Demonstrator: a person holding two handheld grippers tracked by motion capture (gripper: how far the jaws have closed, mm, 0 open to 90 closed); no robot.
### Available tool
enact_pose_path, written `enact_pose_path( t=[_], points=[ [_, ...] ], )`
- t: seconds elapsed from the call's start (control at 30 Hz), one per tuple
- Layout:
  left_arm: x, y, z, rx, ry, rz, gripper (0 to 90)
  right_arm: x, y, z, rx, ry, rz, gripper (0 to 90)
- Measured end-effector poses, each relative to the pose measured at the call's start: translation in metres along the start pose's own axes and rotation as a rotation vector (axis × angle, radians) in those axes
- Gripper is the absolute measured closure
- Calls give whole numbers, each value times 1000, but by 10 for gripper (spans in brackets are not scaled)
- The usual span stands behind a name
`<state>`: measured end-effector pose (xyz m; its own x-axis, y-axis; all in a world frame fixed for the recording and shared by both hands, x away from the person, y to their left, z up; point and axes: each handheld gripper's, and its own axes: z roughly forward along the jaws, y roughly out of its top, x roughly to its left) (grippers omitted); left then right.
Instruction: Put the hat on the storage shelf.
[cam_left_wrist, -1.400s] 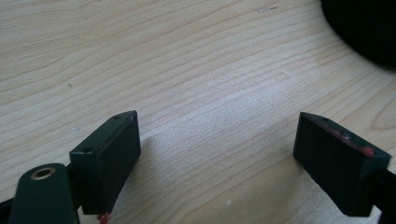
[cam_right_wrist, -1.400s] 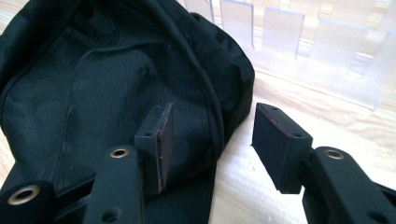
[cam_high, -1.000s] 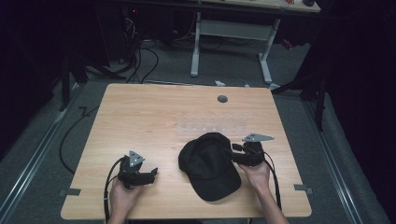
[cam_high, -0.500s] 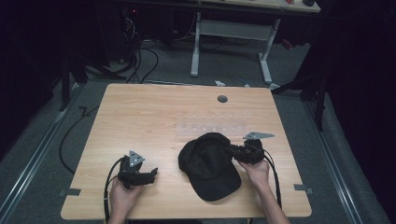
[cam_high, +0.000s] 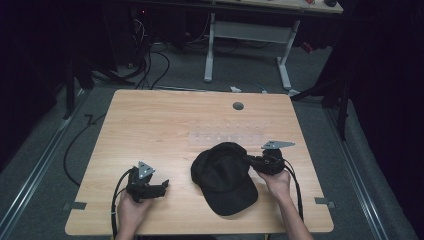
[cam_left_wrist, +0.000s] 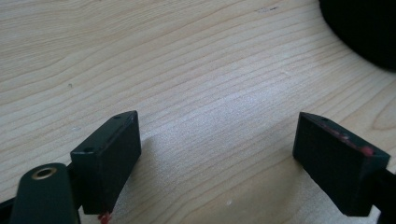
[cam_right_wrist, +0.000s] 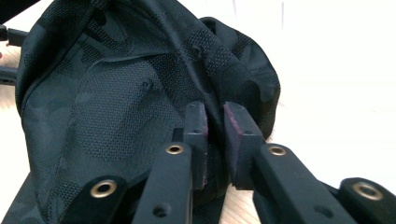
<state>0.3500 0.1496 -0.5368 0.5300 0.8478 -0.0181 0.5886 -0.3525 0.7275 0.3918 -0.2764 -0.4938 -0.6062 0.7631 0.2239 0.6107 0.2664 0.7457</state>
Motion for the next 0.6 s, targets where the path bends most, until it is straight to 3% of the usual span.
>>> enact_pose_path(
  t=[0.3,0.6],
  points=[
    [0,0,0,-1,1,-2,152,1,0,-4,-1,0,-40,844],
    [-1,0,0,3,5,-5,147,7,0,-16,-48,12,-78,873]
  ],
)
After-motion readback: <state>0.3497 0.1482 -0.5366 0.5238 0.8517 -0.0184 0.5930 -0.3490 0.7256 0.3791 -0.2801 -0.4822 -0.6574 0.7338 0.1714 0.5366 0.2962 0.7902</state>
